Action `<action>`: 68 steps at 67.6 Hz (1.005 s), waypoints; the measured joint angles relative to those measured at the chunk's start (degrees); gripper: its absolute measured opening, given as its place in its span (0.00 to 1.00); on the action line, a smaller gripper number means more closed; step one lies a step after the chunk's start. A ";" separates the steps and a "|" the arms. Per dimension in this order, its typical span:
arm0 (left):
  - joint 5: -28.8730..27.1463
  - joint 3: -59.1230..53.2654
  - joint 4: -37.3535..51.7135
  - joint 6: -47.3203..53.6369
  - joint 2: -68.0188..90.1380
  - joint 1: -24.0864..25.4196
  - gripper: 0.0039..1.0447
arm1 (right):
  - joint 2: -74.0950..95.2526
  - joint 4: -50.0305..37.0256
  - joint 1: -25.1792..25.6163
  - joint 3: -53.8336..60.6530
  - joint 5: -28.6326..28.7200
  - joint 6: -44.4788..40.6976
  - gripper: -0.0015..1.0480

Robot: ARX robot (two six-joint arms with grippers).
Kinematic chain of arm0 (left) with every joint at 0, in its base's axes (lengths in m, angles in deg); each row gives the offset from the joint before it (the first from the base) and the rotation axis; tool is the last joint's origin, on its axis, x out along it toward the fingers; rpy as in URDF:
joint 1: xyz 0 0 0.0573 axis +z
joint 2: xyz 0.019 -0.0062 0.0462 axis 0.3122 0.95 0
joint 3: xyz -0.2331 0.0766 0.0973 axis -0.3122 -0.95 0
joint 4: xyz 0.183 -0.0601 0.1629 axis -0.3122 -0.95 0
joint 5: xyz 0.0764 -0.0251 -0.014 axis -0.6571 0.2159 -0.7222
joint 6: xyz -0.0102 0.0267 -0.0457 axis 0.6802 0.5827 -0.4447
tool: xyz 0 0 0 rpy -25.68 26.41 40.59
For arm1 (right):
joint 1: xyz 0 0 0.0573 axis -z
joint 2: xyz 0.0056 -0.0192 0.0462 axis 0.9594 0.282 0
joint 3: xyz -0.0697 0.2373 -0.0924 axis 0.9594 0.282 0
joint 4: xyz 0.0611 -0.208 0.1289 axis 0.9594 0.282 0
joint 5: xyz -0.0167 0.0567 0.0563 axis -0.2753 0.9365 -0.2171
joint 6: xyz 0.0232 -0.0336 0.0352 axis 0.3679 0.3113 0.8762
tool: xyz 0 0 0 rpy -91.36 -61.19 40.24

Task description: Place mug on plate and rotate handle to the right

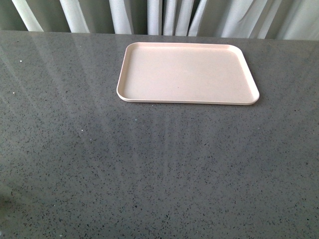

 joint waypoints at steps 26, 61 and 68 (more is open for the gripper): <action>1.70 0.87 2.45 4.74 7.78 5.14 0.91 | -0.02 0.00 0.00 0.00 0.00 0.00 0.91; 0.94 0.72 3.72 7.34 17.99 1.38 0.65 | -0.02 0.00 0.00 0.00 0.00 0.00 0.91; 1.25 0.70 2.73 7.54 18.05 0.42 0.49 | -0.02 0.00 0.00 0.00 0.00 0.00 0.91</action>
